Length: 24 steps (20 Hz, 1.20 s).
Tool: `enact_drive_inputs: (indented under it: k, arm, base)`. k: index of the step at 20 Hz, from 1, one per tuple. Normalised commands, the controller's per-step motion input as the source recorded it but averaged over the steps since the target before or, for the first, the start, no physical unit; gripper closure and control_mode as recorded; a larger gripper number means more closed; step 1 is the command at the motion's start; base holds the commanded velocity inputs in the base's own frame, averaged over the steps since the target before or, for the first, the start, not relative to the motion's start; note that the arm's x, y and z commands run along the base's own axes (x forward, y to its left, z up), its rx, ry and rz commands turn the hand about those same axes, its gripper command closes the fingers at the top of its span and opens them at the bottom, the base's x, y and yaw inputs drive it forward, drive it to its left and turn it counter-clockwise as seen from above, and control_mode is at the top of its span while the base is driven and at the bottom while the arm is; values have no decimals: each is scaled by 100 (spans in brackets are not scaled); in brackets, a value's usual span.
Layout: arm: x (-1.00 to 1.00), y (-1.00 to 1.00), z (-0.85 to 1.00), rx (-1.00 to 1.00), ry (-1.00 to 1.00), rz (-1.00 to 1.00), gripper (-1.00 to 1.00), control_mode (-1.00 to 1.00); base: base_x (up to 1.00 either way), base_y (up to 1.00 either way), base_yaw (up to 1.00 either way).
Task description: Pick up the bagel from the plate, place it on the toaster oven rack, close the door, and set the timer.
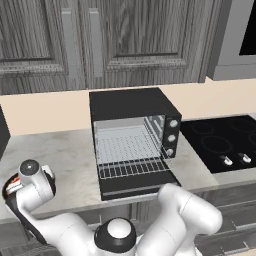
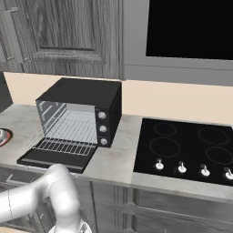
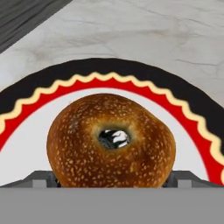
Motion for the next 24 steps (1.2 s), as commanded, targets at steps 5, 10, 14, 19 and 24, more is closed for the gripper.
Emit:
enact_drive_inputs:
  k: [5, 10, 14, 19, 24]
  arm:
    - [0, 0, -2, 0, 0, 0, 100, -100]
    - [0, 0, 0, 0, 0, 0, 100, -100]
    - [-6, 0, 4, 0, 0, 0, 100, -100]
    - [-23, 0, 27, 0, 1, 0, 100, -100]
    - [-37, -3, 49, 0, 2, -1, 100, -100]
  base:
    - [0, 0, 0]
    - [0, 0, 0]
    - [0, 0, 0]
    - [0, 0, 0]
    - [0, 0, 0]
